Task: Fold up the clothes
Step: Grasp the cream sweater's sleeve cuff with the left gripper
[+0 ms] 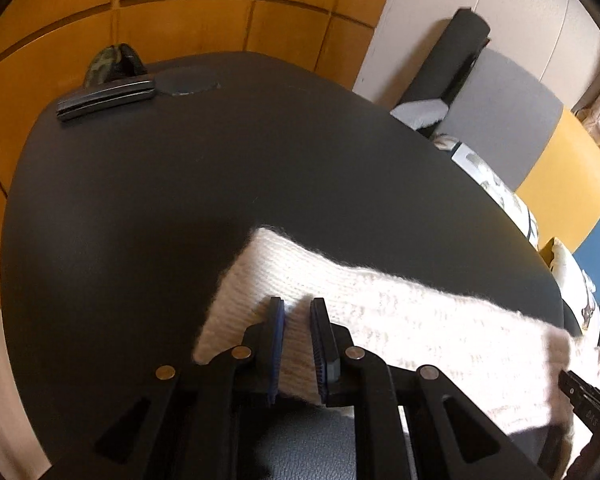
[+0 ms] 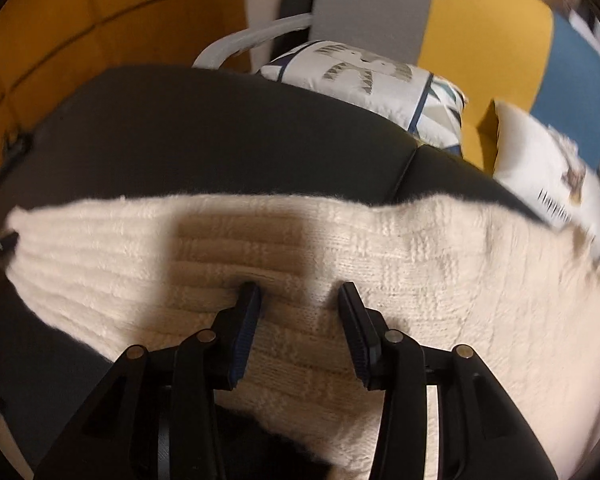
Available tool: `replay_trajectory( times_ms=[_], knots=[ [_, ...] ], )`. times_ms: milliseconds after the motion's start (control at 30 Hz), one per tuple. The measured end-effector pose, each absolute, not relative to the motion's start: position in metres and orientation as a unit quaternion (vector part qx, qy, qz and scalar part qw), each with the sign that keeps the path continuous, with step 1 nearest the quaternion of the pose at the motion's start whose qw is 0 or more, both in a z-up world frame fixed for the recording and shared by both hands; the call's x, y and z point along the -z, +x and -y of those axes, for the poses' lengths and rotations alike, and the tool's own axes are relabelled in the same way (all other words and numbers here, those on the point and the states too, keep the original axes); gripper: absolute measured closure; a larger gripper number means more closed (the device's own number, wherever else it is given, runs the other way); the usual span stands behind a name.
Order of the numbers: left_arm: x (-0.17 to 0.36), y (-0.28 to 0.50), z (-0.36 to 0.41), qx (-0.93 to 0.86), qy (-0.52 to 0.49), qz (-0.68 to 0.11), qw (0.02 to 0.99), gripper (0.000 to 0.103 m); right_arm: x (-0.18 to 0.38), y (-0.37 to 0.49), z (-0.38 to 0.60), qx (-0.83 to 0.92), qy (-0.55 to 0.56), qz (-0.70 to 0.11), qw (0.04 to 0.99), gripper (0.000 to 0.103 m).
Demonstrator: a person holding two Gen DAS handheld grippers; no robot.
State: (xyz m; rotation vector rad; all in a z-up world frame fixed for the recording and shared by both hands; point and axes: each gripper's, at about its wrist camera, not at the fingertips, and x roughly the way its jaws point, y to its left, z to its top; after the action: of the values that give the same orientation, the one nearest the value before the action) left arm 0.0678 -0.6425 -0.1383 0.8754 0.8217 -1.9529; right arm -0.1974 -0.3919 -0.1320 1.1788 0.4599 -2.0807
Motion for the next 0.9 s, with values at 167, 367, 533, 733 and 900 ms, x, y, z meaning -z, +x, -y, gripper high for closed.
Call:
replay_trajectory(
  times_ms=[167,367,533,733,900],
  knots=[
    [0.129,0.129,0.657,0.766,0.282,-0.421,0.395,0.085,0.126,-0.191,0.419,0.788,0.465,-0.174,0.364,0.057],
    [0.133,0.192,0.702,0.769,0.238,-0.49,0.335,0.084,0.113,-0.182,0.403,0.779,0.454,-0.134,0.411,0.057],
    [0.15,0.189,0.718,0.769,0.269,-0.511,0.273,0.083,0.1,-0.161,0.391,0.741,0.457,-0.084,0.485,0.056],
    [0.164,0.196,0.724,0.753,0.256,-0.556,0.241,0.083,0.108,-0.156,0.403,0.735,0.47,-0.095,0.479,0.056],
    [0.161,0.201,0.727,0.757,0.267,-0.553,0.222,0.083,0.106,-0.153,0.403,0.739,0.464,-0.099,0.478,0.056]
  ],
)
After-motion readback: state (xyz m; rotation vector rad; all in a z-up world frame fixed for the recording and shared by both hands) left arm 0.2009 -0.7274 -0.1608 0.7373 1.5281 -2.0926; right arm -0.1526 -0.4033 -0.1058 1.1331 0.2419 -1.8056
